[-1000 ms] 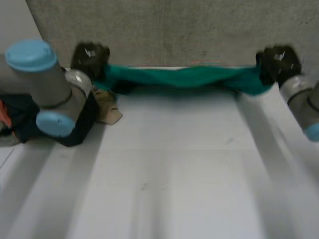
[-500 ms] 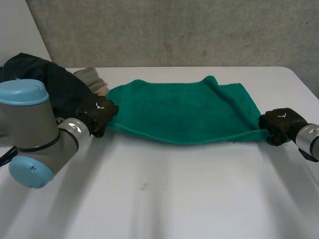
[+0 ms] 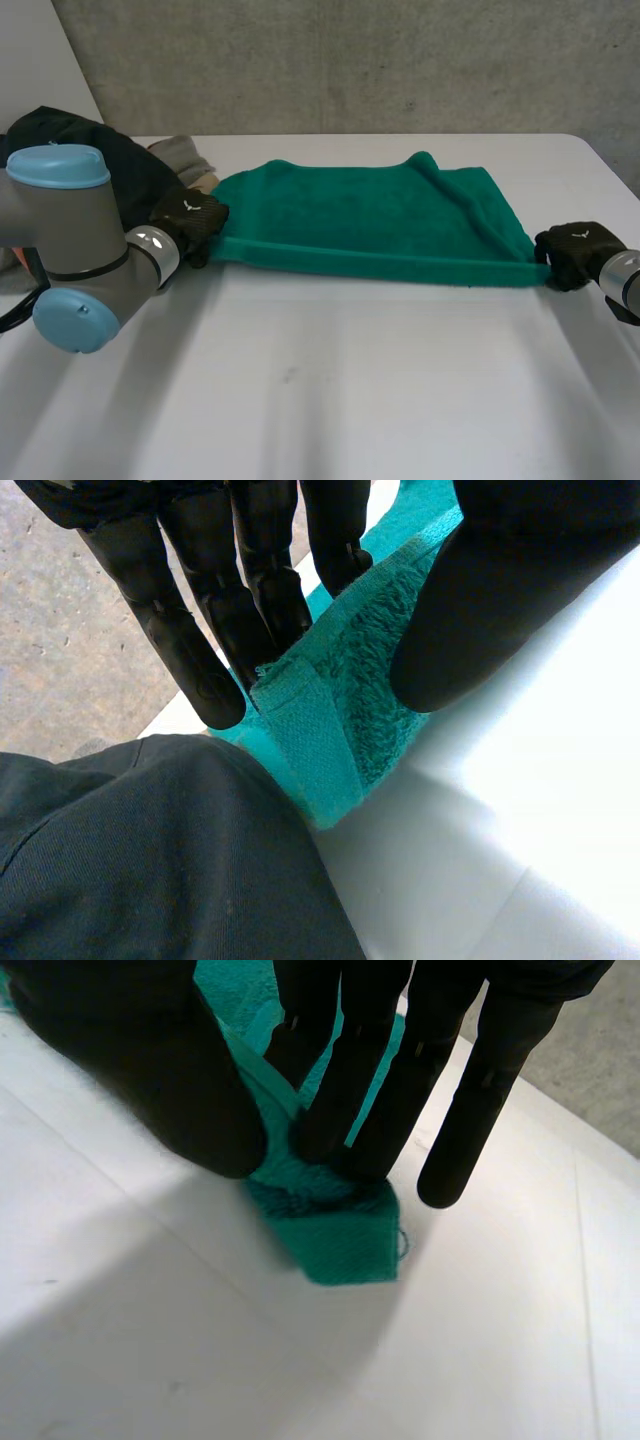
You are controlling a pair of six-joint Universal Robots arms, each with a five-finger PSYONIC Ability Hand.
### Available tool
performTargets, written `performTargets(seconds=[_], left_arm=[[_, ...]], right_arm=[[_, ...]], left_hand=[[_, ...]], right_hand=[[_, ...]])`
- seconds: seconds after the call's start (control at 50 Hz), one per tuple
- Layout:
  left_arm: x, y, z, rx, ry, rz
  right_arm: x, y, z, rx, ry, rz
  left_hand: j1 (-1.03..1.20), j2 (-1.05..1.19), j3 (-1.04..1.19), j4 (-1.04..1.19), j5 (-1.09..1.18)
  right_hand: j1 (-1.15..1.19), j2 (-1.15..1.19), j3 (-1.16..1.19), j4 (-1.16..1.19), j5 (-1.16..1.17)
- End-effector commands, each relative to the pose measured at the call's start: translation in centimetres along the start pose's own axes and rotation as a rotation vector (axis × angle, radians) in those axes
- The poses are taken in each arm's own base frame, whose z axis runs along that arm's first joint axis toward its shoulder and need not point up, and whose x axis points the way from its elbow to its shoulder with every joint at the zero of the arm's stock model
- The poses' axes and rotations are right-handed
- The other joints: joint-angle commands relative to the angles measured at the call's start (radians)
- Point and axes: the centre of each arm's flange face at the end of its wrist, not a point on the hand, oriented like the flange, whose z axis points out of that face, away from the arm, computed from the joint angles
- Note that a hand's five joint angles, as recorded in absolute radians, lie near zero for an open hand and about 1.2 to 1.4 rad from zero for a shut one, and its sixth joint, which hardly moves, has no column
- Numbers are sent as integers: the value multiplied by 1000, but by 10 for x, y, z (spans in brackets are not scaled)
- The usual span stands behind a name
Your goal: Fold the laundry.
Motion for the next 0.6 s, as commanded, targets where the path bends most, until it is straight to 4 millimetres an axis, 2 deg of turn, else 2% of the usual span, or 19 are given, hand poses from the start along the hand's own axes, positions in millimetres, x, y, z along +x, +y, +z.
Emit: performTargets(seconds=[0.02, 0.1, 0.16, 0.18, 0.24, 0.26, 0.34, 0.4, 0.48, 0.56, 0.6], left_arm=[[2, 1, -6, -29, 8, 9], [12, 5, -26, -108, 69, 48], [22, 10, -51, -204, 149, 107], [27, 13, -65, -251, 194, 134], [34, 18, -89, -324, 270, 173], [39, 20, -103, -361, 325, 199], [47, 19, -122, -395, 415, 231], [47, 16, -119, -376, 417, 232], [40, 9, -98, -324, 360, 230], [30, 2, -68, -281, 268, 234], [21, -5, -46, -239, 195, 234]], right_arm=[[0, -4, -7, 1, -2, -105], [6, -15, -31, -16, 21, -184], [22, -23, -59, -52, 63, -273], [26, -21, -74, -107, 64, -307], [26, -13, -98, -221, 19, -349], [24, -7, -112, -293, -27, -378], [20, -4, -130, -344, -108, -466], [19, -7, -127, -321, -90, -463], [22, -13, -114, -264, -33, -432], [29, -15, -93, -202, 20, -402], [27, -21, -78, -146, 41, -400]], left_hand=[[225, 200, 203, 197, 235], [225, 200, 203, 197, 235], [225, 200, 203, 197, 235], [225, 200, 203, 197, 235], [225, 200, 203, 197, 235], [225, 200, 203, 197, 235], [225, 200, 203, 197, 235], [225, 200, 203, 197, 235], [225, 200, 203, 197, 235], [225, 200, 203, 197, 235], [225, 200, 203, 197, 235]], right_hand=[[350, 321, 326, 340, 338], [350, 321, 326, 340, 338], [350, 321, 326, 340, 338], [350, 321, 326, 340, 338], [350, 321, 326, 340, 338], [350, 321, 326, 340, 338], [350, 321, 326, 340, 338], [350, 321, 326, 340, 338], [350, 321, 326, 340, 338], [350, 321, 326, 340, 338], [350, 321, 326, 340, 338]])
